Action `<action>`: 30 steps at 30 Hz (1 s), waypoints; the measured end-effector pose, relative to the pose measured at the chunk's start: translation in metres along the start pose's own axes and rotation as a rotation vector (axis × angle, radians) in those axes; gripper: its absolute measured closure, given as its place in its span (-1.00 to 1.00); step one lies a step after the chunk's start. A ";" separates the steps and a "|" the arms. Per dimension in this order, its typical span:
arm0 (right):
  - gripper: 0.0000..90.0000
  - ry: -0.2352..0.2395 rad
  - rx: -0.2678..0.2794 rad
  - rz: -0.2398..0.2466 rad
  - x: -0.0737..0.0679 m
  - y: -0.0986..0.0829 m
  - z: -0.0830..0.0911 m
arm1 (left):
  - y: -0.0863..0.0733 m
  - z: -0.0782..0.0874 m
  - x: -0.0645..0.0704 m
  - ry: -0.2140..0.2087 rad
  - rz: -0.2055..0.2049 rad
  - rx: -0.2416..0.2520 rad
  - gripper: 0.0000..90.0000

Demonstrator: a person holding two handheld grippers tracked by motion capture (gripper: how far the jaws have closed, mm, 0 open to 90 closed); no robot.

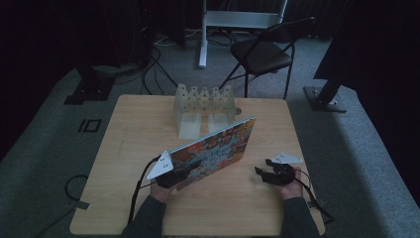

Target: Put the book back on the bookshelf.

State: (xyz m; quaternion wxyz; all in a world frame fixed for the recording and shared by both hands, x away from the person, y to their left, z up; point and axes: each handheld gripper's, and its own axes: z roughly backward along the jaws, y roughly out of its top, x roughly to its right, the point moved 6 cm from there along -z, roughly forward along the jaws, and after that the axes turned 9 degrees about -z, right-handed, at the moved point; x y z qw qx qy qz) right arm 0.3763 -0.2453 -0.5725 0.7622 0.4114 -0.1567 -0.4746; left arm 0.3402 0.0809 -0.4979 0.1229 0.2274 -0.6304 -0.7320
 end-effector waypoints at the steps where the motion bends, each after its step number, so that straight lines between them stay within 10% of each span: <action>1: -0.14 -0.002 0.001 -0.004 0.001 -0.001 0.000 | 0.000 0.000 0.000 -0.002 0.004 0.002 0.77; 30: -0.15 -0.036 -0.016 -0.023 0.011 -0.011 -0.001 | -0.013 -0.014 0.007 -0.003 0.038 -0.011 0.71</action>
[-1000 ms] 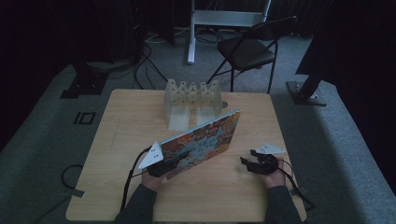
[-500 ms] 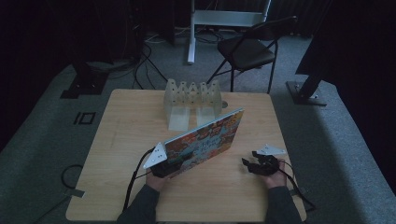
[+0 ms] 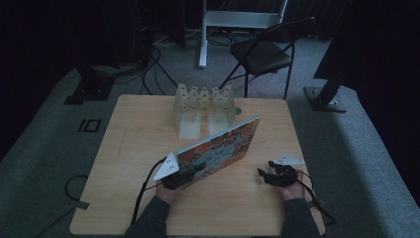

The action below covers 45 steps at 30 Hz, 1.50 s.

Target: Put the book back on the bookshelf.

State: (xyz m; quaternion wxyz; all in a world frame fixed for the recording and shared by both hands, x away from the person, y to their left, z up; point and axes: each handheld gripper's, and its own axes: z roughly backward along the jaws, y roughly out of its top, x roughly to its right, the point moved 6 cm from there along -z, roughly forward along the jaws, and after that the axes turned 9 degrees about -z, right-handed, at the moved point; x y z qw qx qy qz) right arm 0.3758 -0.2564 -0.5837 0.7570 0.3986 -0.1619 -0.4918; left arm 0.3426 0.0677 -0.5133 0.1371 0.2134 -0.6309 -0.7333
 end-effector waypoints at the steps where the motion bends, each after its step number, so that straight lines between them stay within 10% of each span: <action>1: -0.15 -0.001 0.000 -0.002 0.000 0.000 0.000 | 0.000 0.000 0.000 -0.001 0.002 0.001 0.71; 17: -0.17 -0.004 -0.022 0.002 0.001 -0.003 -0.003 | -0.003 -0.003 0.002 0.026 -0.036 -0.010 0.78; 45: -0.27 0.013 -0.037 0.008 0.000 -0.003 -0.004 | 0.009 0.001 -0.004 0.069 0.018 -0.029 0.81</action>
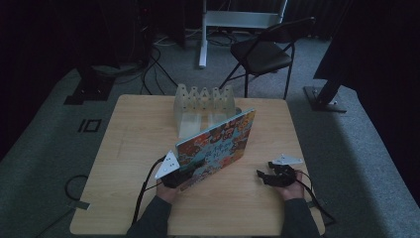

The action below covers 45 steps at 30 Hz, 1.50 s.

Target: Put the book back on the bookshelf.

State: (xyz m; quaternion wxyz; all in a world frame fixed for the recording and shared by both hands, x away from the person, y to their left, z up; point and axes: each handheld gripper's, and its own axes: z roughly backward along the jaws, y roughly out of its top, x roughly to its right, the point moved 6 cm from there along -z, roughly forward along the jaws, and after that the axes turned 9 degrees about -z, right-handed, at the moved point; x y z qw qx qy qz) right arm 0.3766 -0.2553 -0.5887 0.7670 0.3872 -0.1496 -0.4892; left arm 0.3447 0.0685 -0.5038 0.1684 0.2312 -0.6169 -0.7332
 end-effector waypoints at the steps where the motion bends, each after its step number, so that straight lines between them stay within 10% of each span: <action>1: -0.29 0.000 -0.002 0.001 0.000 0.000 0.000 | 0.002 0.001 0.000 0.010 -0.004 -0.003 0.81; 45: -0.70 -0.025 -0.037 0.020 -0.003 -0.001 -0.005 | 0.020 0.033 -0.011 0.113 -0.016 0.022 0.81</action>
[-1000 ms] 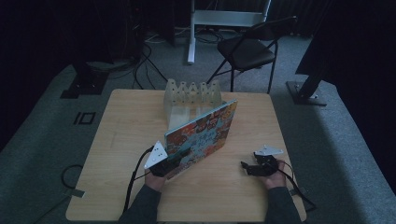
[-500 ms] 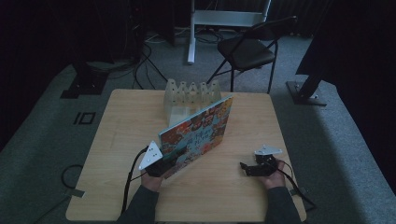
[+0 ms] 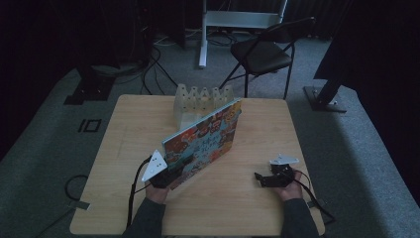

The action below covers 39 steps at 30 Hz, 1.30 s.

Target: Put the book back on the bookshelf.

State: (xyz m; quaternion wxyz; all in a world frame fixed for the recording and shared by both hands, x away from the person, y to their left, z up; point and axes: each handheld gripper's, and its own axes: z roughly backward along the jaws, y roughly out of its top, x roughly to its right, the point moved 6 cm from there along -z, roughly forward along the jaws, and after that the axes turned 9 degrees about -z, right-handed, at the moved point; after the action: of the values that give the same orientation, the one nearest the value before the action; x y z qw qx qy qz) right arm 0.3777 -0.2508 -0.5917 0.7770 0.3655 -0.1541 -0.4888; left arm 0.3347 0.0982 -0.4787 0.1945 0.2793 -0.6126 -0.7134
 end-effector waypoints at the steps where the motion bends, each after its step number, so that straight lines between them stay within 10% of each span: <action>1: -0.70 0.000 0.000 0.000 0.000 0.000 0.000 | 0.000 0.000 0.000 0.000 0.001 0.000 0.81; 39: -0.70 0.000 0.000 -0.002 0.000 0.000 0.000 | -0.007 0.014 -0.012 0.057 0.024 -0.022 0.81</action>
State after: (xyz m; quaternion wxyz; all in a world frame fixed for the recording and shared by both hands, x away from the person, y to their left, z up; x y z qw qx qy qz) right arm 0.3776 -0.2508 -0.5917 0.7768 0.3656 -0.1535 -0.4893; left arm 0.3359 0.1175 -0.4827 0.2237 0.2900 -0.6023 -0.7093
